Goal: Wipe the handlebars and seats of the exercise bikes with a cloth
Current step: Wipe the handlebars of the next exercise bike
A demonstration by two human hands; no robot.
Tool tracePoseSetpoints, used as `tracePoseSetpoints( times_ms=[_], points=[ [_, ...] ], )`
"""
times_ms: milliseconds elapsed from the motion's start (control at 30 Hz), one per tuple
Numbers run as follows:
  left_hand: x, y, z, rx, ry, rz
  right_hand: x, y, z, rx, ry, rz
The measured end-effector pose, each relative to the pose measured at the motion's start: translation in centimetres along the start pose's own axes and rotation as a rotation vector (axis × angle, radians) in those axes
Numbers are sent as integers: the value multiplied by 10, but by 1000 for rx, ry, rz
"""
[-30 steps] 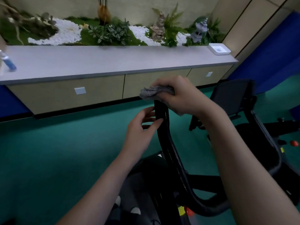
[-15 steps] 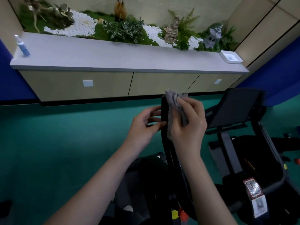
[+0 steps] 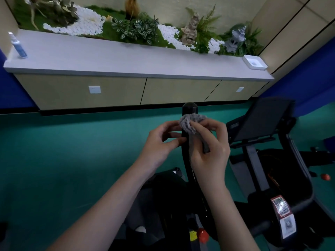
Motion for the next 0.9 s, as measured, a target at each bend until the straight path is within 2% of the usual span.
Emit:
tracePoseSetpoints(
  times_ms=[233,400,467,667,900],
  points=[
    [2,-3,0,27,2,15,0,0,13,54,-29,101],
    [2,-3,-1,58,-13,33,10,-4,-4,-152,127,-50],
    [1,-3,-1,67,-16,19,19,-1,-22,-174,191,-65],
    [-3,-3,0,63,10,-17,4,9,-42,104,510,-68],
    [-3,-3,4,53,14,-8,-5,16,-44,104,666,-218]
  ],
)
Point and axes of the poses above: each hand's wrist, its own z-axis away from the middle knuckle, its own y-axis out of the palm, x = y × z, the point moved 3 cm from there along -z, towards the middle knuckle, and after that the axes turned 15 degrees about y, right-handed, at the moved point
